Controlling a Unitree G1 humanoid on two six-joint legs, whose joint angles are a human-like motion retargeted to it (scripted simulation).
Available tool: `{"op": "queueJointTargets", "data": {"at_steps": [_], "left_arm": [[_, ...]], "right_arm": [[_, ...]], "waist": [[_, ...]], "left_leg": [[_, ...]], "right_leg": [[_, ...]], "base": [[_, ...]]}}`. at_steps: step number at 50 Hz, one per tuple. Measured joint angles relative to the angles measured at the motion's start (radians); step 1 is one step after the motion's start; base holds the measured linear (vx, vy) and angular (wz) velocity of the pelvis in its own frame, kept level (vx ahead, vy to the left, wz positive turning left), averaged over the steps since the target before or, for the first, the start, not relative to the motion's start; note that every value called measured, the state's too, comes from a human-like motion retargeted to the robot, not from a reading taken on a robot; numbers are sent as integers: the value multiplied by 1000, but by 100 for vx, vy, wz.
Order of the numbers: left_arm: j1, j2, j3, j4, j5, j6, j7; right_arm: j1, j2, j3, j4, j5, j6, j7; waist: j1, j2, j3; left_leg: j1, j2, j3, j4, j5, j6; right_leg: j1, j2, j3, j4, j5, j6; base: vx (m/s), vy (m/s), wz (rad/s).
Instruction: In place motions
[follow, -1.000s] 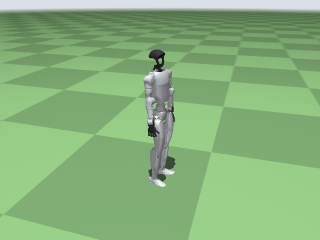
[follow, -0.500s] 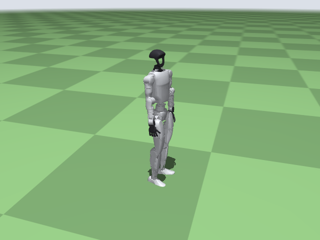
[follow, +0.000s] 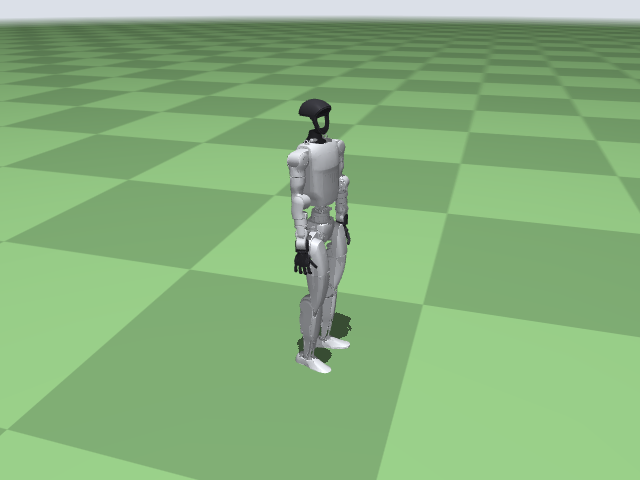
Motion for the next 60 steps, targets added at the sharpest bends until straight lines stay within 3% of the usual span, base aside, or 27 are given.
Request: {"op": "queueJointTargets", "data": {"at_steps": [60], "left_arm": [[-2, 0, 5, 0, 0, 3, -1]], "right_arm": [[5, 1, 6, 0, 2, -25, -12]], "waist": [[6, 0, 9]], "left_leg": [[-11, -4, -8, 9, 6, 4]], "right_leg": [[3, -8, -12, 8, -6, 3]], "base": [[0, 0, 0]]}}
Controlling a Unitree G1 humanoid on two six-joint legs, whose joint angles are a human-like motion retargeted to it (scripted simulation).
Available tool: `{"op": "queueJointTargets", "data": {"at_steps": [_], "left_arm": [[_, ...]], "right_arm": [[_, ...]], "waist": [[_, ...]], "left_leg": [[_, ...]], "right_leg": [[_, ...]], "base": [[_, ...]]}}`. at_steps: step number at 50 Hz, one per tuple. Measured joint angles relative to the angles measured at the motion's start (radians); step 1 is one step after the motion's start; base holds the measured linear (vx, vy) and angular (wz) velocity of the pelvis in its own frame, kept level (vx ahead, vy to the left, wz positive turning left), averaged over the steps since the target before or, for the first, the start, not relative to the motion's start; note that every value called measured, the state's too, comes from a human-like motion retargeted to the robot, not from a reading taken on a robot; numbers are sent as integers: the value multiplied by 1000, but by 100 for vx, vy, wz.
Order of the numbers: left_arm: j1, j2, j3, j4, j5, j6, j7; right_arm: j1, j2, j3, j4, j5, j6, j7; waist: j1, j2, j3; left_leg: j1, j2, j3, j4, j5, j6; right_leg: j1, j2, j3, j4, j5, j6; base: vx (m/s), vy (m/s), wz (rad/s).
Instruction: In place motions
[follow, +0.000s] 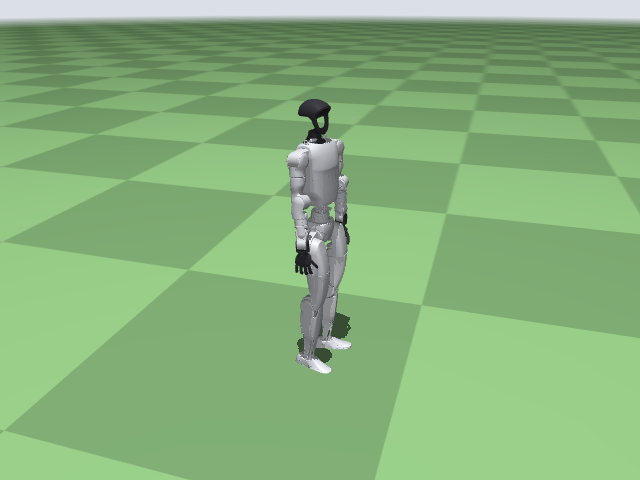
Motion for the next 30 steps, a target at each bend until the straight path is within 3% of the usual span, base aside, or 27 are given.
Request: {"op": "queueJointTargets", "data": {"at_steps": [30], "left_arm": [[-3, 2, -8, 4, -4, -3, -3]], "right_arm": [[1, -1, 2, 0, -6, -3, 6]], "waist": [[3, -3, 0]], "left_leg": [[-11, 1, -16, 4, 9, -6]], "right_leg": [[8, -9, -17, -6, -4, 1]], "base": [[0, 0, 1]]}}
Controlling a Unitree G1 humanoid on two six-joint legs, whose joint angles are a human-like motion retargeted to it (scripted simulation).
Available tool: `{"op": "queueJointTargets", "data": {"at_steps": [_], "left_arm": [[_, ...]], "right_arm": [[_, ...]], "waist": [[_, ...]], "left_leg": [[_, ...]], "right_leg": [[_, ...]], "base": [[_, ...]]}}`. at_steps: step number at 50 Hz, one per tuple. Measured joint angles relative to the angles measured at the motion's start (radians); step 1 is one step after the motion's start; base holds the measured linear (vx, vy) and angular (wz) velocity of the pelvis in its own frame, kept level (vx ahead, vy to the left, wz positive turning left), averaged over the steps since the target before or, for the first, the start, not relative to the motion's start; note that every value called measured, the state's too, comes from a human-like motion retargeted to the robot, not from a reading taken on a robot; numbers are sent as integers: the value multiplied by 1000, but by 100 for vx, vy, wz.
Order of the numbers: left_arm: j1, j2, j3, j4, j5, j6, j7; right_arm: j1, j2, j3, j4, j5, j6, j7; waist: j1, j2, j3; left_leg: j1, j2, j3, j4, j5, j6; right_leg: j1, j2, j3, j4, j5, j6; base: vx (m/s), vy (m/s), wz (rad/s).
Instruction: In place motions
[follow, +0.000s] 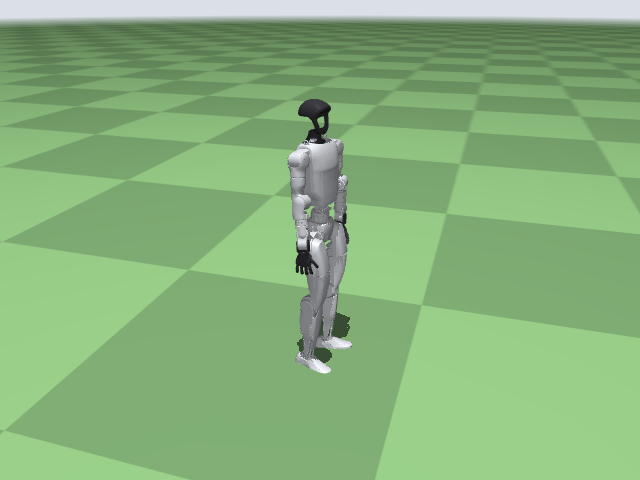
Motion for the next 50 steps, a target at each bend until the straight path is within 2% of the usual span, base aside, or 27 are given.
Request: {"op": "queueJointTargets", "data": {"at_steps": [50], "left_arm": [[-5, 5, -12, 4, -13, 3, 1]], "right_arm": [[-2, -7, -3, 4, -28, 1, 0]], "waist": [[-10, 0, 7]], "left_leg": [[-1, 3, -5, 0, 1, -1]], "right_leg": [[2, 2, -10, -3, -1, -4]], "base": [[0, 0, 0]]}}
